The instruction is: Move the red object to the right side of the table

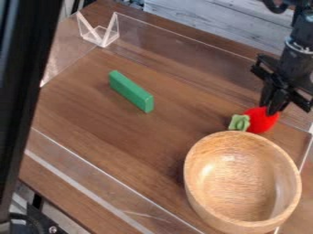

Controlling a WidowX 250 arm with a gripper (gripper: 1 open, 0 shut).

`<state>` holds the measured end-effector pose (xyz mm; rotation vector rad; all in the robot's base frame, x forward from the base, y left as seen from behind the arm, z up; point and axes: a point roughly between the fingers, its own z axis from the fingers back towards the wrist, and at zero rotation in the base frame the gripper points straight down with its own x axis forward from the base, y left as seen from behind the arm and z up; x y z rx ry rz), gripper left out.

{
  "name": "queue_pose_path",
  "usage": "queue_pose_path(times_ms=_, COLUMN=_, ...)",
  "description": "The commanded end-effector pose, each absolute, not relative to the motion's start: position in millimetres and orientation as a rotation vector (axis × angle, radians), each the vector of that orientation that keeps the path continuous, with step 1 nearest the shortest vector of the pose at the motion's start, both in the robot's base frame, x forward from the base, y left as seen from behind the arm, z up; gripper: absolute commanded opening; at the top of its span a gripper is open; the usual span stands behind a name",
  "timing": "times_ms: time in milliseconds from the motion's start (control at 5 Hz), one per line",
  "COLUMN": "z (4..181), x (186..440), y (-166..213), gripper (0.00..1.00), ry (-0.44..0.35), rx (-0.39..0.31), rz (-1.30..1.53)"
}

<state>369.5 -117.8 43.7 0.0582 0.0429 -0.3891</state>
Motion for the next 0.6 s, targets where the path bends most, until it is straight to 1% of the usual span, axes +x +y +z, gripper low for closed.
queue_pose_path(times_ms=0, z=46.5, x=372.4, y=-114.6, gripper=0.00, ry=0.025, rx=0.076, rz=-0.353)
queue_pose_path(times_ms=200, z=57.9, x=369.1, y=-110.4, gripper=0.00, ry=0.042, rx=0.089, rz=-0.330)
queue_pose_path(times_ms=400, z=67.5, x=371.2, y=-107.4, gripper=0.00, ry=0.058, rx=0.097, rz=-0.311)
